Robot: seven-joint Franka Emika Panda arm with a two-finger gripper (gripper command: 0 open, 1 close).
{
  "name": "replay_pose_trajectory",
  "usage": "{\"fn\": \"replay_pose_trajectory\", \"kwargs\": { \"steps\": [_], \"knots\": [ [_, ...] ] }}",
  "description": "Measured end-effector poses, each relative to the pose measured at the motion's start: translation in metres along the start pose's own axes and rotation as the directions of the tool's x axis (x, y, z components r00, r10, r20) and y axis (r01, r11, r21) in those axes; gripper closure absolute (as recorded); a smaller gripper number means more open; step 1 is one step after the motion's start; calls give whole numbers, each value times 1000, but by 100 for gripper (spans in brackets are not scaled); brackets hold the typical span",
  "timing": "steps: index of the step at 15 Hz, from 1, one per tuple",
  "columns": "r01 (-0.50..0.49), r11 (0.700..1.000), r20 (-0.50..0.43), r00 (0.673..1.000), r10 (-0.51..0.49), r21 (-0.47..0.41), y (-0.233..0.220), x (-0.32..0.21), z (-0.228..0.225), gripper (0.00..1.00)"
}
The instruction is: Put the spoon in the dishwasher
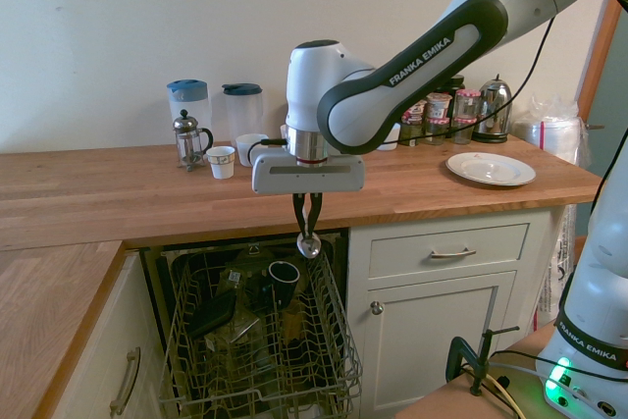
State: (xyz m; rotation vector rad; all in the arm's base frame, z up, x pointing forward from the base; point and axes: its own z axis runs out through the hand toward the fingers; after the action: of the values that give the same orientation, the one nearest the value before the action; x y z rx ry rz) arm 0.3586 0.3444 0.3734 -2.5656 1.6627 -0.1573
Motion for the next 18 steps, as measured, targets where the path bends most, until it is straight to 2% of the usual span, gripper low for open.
{"fn": "replay_pose_trajectory", "kwargs": {
  "steps": [3,7,13,18],
  "knots": [
    [16,1000,-19,1000,-16,-3,17,-34,23,100],
    [18,999,-14,1000,-19,-29,27,-57,84,100],
    [-3,997,21,1000,5,-75,44,-58,189,100],
    [-26,996,32,999,29,-84,50,-51,236,100]
  ]
}}
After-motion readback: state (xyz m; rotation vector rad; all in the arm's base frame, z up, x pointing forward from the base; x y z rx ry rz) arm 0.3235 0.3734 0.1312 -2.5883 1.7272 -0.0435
